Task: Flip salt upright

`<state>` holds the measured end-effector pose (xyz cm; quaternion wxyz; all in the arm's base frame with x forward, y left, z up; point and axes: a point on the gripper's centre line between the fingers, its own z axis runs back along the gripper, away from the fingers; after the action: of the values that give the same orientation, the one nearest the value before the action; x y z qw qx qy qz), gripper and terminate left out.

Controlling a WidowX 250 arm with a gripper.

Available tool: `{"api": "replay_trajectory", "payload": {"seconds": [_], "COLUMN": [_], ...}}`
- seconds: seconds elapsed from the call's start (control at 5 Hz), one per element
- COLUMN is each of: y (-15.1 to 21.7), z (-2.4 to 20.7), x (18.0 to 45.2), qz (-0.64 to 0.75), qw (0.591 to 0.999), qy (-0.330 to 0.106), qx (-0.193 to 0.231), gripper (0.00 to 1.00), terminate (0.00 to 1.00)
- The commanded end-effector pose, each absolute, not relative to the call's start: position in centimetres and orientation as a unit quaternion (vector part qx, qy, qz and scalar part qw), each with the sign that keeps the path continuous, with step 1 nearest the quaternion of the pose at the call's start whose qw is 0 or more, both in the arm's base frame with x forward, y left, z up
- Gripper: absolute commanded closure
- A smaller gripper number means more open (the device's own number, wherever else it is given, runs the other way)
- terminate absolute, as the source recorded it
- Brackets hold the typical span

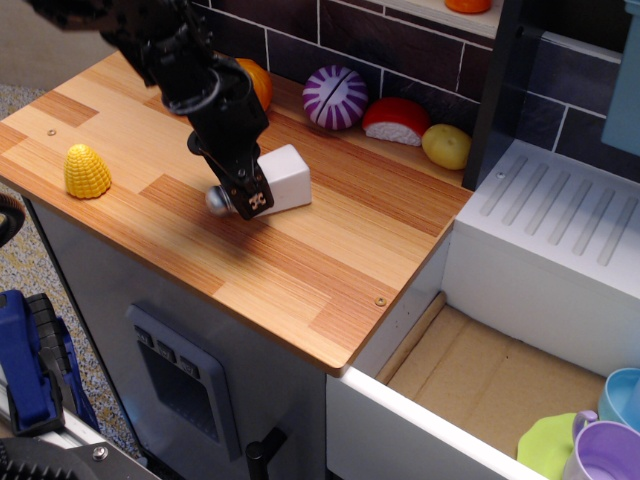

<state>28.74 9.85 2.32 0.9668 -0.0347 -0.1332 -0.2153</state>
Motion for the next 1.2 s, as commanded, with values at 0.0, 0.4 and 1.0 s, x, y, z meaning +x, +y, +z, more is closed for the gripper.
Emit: {"api": "replay_trajectory", "payload": {"seconds": [0.0,0.4,1.0], "y": [8.7,5.8,2.5], "z": [7.7,9.5,8.2], "x": [29.4,29.2,27.2], "qz": [-0.145,0.151,0.503], "qw": [0.984,0.958,0.791], "qy": [-0.082,0.086,0.150], "qx": [-0.066,-0.227,-0.314], "gripper": [1.00,1.00,1.00], "terminate": [0.00,0.00,0.00]}}
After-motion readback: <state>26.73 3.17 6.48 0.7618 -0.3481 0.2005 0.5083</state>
